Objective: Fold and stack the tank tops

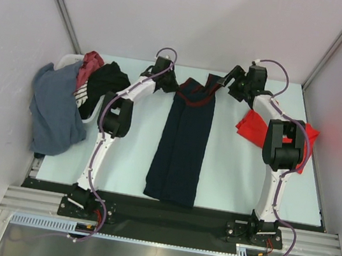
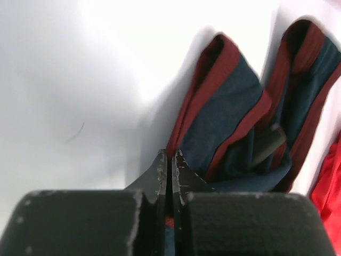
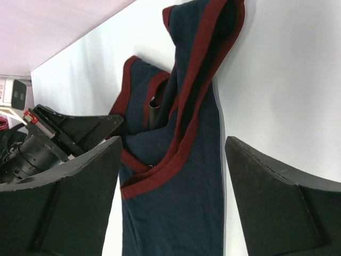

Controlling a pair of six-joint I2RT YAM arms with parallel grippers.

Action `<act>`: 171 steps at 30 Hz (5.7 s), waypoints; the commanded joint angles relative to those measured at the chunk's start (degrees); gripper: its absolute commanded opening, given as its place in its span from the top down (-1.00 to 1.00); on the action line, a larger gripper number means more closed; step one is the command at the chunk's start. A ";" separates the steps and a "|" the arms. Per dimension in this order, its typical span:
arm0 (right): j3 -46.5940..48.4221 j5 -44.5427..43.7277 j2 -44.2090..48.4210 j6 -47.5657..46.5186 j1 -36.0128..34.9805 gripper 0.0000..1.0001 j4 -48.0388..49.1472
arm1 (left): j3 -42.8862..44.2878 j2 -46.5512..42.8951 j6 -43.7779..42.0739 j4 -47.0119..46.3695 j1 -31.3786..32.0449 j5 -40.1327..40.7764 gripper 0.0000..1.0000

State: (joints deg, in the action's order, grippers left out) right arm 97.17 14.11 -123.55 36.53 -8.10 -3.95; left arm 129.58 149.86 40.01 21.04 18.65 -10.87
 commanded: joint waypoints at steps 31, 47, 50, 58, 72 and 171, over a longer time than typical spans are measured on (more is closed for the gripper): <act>21.31 5.23 -16.37 0.55 -1.57 -0.55 -13.81 | 7.26 4.99 -0.03 -21.58 0.94 15.79 -0.32; 20.17 5.40 -16.02 0.73 -1.83 -0.55 -12.84 | 2.69 -1.33 2.36 -4.69 1.03 12.81 0.42; 20.87 5.14 -17.25 0.82 -2.01 -0.54 -12.67 | 3.40 -0.27 2.79 -6.35 1.12 12.37 0.85; 28.34 9.96 -24.63 2.49 -2.10 -0.30 -13.37 | 3.32 0.61 3.94 -13.12 0.94 16.83 1.00; 37.39 18.93 -34.83 14.79 -1.39 0.54 0.24 | 1.47 2.80 7.54 -22.77 -0.20 19.93 0.71; -52.37 -12.36 60.36 2.94 -29.97 1.00 -22.86 | -91.72 -91.87 3.24 -2.05 25.83 11.84 0.99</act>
State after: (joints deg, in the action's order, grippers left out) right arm 39.22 -0.21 -60.60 45.21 -41.74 -25.65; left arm 32.97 55.75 47.35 18.31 47.00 -0.36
